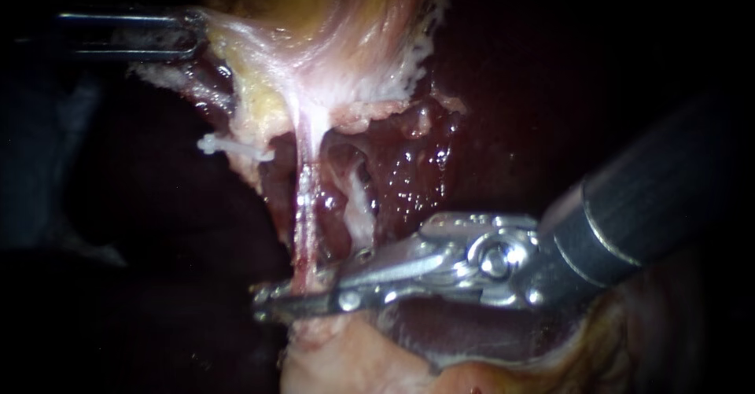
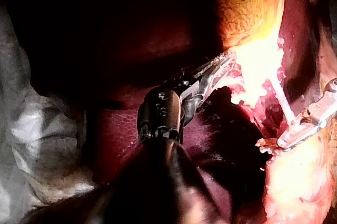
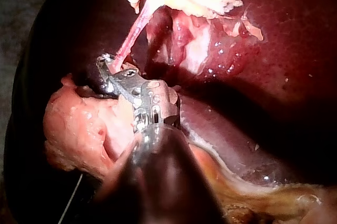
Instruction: Going back first clip right tube
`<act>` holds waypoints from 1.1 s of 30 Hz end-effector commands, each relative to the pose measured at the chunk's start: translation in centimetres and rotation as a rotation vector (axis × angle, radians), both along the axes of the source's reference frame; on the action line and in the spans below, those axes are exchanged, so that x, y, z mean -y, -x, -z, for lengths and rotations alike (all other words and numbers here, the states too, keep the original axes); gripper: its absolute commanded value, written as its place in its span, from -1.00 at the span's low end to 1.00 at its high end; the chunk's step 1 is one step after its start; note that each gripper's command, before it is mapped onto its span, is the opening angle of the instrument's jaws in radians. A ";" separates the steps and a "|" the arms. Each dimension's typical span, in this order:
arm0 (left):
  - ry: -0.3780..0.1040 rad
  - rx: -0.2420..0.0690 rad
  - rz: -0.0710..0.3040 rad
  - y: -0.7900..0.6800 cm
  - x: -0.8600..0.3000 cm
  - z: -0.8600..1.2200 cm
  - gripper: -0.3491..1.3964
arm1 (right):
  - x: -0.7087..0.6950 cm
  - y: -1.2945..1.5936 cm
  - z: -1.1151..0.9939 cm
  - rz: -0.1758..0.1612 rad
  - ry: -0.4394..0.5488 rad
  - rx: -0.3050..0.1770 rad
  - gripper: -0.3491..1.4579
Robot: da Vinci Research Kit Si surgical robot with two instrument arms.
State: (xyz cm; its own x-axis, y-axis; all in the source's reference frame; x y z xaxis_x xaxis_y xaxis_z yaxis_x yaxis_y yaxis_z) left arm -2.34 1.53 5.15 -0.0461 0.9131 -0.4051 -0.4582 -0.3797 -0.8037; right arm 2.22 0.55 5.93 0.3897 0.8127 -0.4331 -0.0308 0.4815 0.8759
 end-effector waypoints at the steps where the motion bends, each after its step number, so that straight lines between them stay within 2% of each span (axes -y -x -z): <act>1: 0.000 0.000 -0.001 0.00 0.00 0.00 -1.00 | 0.00 0.00 0.00 0.000 0.000 0.000 -1.00; 4: 0.000 0.000 -0.001 0.00 0.00 0.00 -1.00 | -0.01 0.00 -0.01 -0.003 -0.003 -0.008 -0.97; 5: 0.000 0.000 -0.001 0.00 0.00 0.00 -1.00 | 0.00 0.00 -0.02 -0.014 -0.006 -0.026 -0.71; 7: 0.000 0.000 -0.001 0.00 0.01 0.00 -1.00 | -0.01 -0.01 -0.04 -0.021 -0.010 -0.041 -0.37; 8: 0.000 -0.001 0.000 0.00 0.01 0.00 -1.00 | -0.01 -0.02 -0.06 -0.022 -0.009 -0.041 -0.25; 10: 0.000 -0.001 0.000 0.00 0.01 0.00 -1.00 | -0.01 -0.02 -0.09 -0.022 -0.008 -0.040 -0.16; 15: 0.000 -0.001 0.000 0.00 0.01 0.00 -1.00 | 0.03 -0.02 -0.20 -0.019 0.009 -0.043 -0.10; 17: 0.000 -0.001 0.000 0.00 0.01 0.01 -1.00 | 0.04 -0.02 -0.26 -0.013 0.064 -0.056 -0.10; 20: 0.000 -0.001 0.000 0.00 0.01 0.00 -1.00 | 0.00 -0.03 -0.39 -0.039 0.167 -0.053 -0.07; 23: 0.000 -0.001 0.000 0.00 0.01 0.00 -1.00 | -0.09 0.00 -0.50 -0.021 0.275 -0.046 -0.06; 27: 0.000 -0.001 0.000 0.00 0.01 0.00 -1.00 | -0.16 0.08 -0.58 0.022 0.394 -0.019 -0.06; 29: 0.000 -0.001 0.000 0.00 0.01 0.00 -1.00 | -0.18 0.14 -0.61 0.045 0.460 -0.026 -0.06; 33: 0.001 -0.001 0.000 0.00 0.02 0.00 -1.00 | -0.19 0.29 -0.61 0.059 0.510 -0.040 -0.06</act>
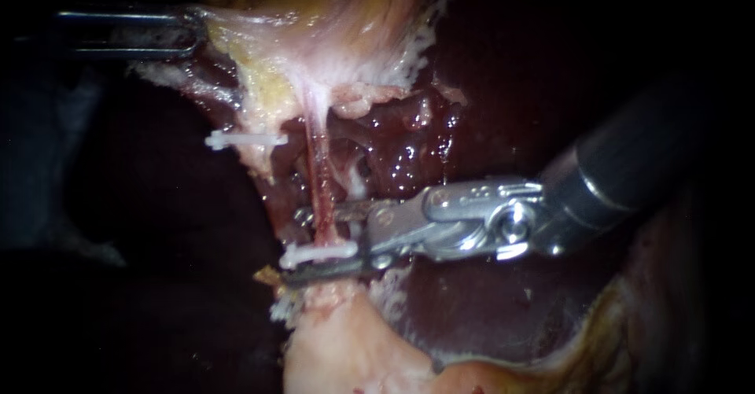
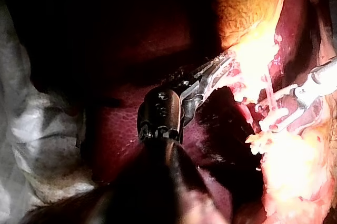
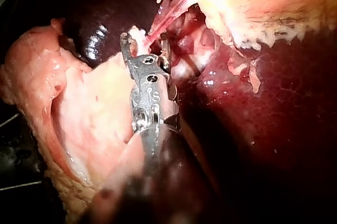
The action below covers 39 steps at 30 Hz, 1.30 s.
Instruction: Going back first clip right tube
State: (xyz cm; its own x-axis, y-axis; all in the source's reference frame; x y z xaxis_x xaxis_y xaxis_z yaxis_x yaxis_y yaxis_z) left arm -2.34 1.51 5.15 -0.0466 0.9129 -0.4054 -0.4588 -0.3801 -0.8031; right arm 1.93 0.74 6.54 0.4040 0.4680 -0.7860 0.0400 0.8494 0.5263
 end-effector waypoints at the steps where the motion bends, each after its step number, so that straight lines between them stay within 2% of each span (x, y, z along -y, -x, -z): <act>1: 0.000 0.000 0.000 0.00 0.00 0.00 -1.00 | 0.00 0.06 0.02 0.005 0.013 -0.005 -0.06; 4: 0.000 0.000 0.000 0.00 0.00 0.00 -1.00 | 0.00 0.27 0.09 0.022 0.045 -0.017 -0.06; 8: 0.000 0.000 0.000 -0.01 0.00 0.00 -1.00 | -0.04 0.62 0.22 0.027 0.088 -0.023 -0.06; 14: 0.000 0.000 0.000 0.00 0.00 0.00 -1.00 | -0.23 1.14 0.43 0.019 0.123 -0.017 -0.06; 17: 0.000 0.000 0.000 0.00 0.00 0.00 -1.00 | -0.32 1.31 0.52 0.017 0.136 -0.016 -0.06; 22: 0.000 0.000 0.000 0.00 0.01 0.00 -1.00 | -0.42 1.42 0.59 0.017 0.149 -0.015 -0.06; 27: 0.001 -0.004 0.000 0.03 0.01 -0.02 -1.00 | -0.42 1.44 0.59 0.017 0.149 -0.015 -0.06; 32: 0.004 -0.002 -0.002 0.17 0.06 -0.11 -1.00 | -0.42 1.44 0.59 0.017 0.149 -0.015 -0.06; 39: 0.009 -0.004 -0.022 0.42 0.20 -0.34 -1.00 | -0.42 1.43 0.59 0.017 0.149 -0.015 -0.06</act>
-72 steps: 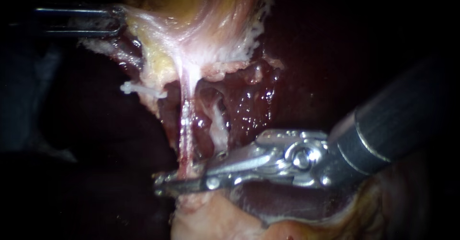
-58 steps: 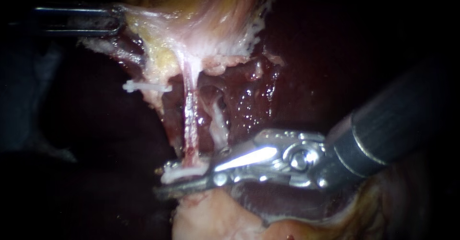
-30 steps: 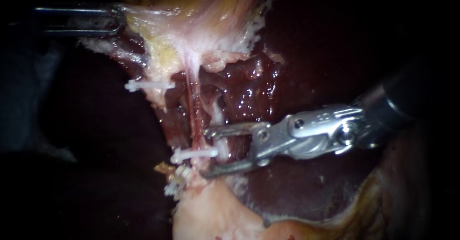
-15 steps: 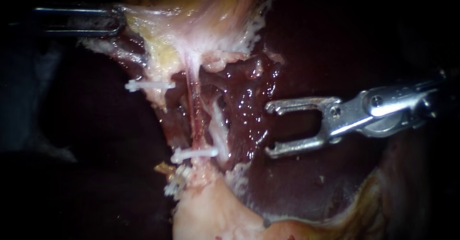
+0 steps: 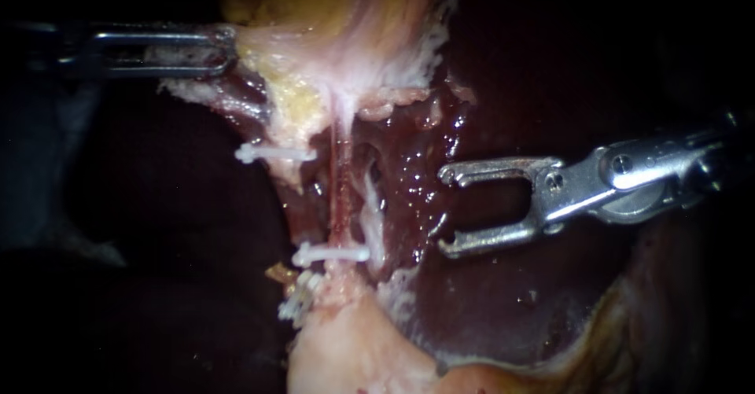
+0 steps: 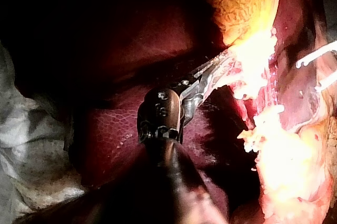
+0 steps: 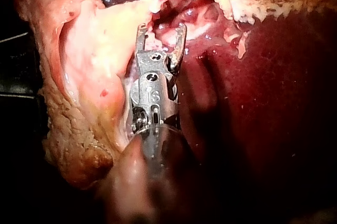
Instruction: Going back first clip right tube
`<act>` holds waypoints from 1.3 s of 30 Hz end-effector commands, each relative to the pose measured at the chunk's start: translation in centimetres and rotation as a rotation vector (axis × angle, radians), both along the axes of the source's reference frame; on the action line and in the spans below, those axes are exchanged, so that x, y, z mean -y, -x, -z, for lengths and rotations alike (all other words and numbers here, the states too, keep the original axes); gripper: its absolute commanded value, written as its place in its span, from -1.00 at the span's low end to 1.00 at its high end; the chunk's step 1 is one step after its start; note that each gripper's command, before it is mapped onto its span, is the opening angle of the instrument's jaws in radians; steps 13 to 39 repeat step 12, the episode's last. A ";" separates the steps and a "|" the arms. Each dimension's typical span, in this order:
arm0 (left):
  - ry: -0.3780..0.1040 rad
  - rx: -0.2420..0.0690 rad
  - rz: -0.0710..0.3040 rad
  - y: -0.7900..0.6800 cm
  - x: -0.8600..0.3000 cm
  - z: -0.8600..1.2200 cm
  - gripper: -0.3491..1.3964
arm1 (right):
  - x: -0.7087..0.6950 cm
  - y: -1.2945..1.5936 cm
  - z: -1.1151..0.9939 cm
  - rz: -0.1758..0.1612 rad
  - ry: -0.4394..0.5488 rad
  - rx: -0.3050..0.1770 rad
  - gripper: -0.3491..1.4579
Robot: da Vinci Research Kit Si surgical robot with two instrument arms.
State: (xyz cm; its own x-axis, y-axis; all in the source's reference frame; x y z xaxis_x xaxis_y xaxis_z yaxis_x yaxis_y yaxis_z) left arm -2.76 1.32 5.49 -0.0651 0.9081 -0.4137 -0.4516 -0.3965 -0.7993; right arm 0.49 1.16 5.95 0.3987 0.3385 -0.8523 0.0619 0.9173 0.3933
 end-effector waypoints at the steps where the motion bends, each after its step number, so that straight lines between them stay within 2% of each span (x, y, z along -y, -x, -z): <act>1: 0.001 -0.006 -0.005 0.04 0.02 -0.04 -1.00 | 0.00 0.00 0.00 0.000 0.000 0.000 -0.06; 6: 0.001 -0.006 -0.017 0.10 0.08 -0.13 -1.00 | 0.00 0.00 0.00 0.000 0.000 0.000 -0.06; 39: 0.000 -0.004 -0.018 0.08 0.06 -0.11 -1.00 | 0.00 -0.02 0.00 -0.001 0.000 0.001 -0.06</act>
